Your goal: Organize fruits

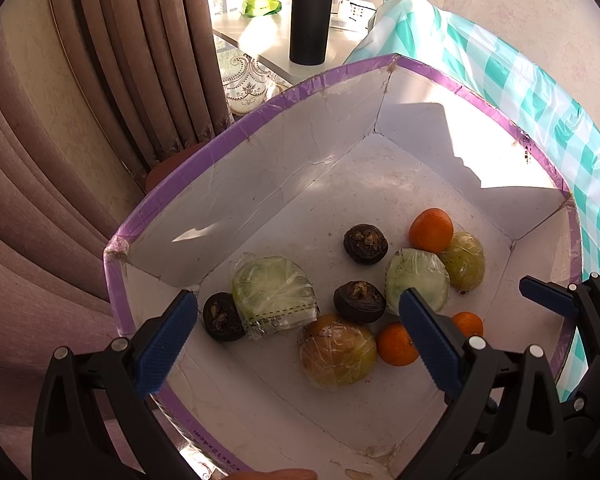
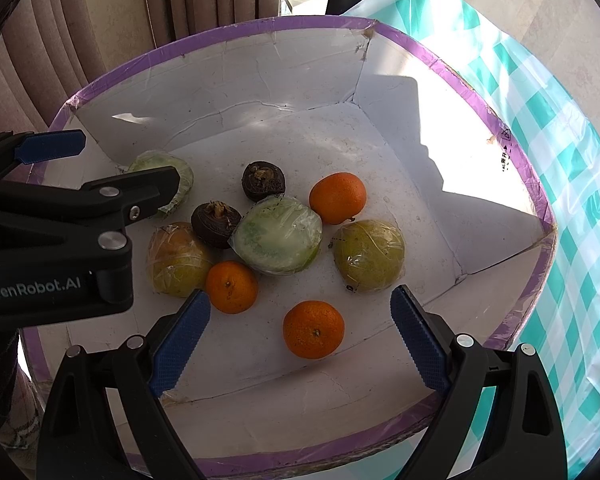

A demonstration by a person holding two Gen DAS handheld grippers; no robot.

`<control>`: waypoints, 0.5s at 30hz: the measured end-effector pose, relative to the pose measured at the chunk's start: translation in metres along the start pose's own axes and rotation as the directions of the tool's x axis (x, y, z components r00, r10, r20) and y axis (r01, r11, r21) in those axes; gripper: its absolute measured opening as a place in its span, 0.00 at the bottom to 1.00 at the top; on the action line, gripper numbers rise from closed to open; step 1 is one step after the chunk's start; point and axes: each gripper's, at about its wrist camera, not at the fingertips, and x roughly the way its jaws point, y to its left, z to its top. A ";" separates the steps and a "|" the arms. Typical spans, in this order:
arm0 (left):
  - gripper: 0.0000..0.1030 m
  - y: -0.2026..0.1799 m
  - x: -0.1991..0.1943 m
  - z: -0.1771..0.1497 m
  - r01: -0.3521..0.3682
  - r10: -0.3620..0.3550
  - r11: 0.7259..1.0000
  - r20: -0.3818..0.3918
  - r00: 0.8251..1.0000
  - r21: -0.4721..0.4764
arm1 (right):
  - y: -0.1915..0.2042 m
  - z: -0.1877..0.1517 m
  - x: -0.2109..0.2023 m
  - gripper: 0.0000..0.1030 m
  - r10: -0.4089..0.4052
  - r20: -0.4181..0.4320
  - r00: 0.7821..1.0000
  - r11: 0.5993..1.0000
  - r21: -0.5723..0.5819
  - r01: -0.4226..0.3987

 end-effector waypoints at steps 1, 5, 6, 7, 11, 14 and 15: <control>0.98 0.000 0.000 0.000 0.000 0.000 1.000 0.000 1.000 0.000 | 0.000 0.000 0.000 0.86 -0.001 0.000 1.000 1.000 -0.001 0.001; 0.98 0.000 0.000 0.000 -0.002 0.002 1.000 0.001 1.000 0.001 | -0.001 0.002 0.000 0.86 -0.002 -0.001 1.000 1.000 -0.003 0.002; 0.98 0.000 0.000 0.001 -0.002 0.002 1.000 0.001 1.000 0.001 | -0.001 0.002 0.000 0.86 -0.002 -0.001 1.000 1.000 -0.003 0.002; 0.98 0.000 0.000 0.001 -0.001 0.001 1.000 0.001 1.000 0.002 | -0.001 0.003 0.000 0.86 -0.002 -0.001 1.000 1.000 -0.004 0.002; 0.98 0.000 0.000 0.001 -0.002 0.002 1.000 0.003 1.000 0.003 | -0.001 0.004 0.001 0.86 -0.003 -0.001 1.000 1.000 -0.004 0.003; 0.98 0.000 0.000 0.001 -0.002 0.002 1.000 0.002 1.000 0.002 | 0.000 0.004 0.001 0.86 -0.004 -0.001 1.000 1.000 -0.003 0.004; 0.98 0.000 0.000 0.001 -0.001 0.001 1.000 0.002 1.000 0.003 | 0.000 0.004 0.001 0.86 -0.005 -0.001 1.000 1.000 -0.003 0.005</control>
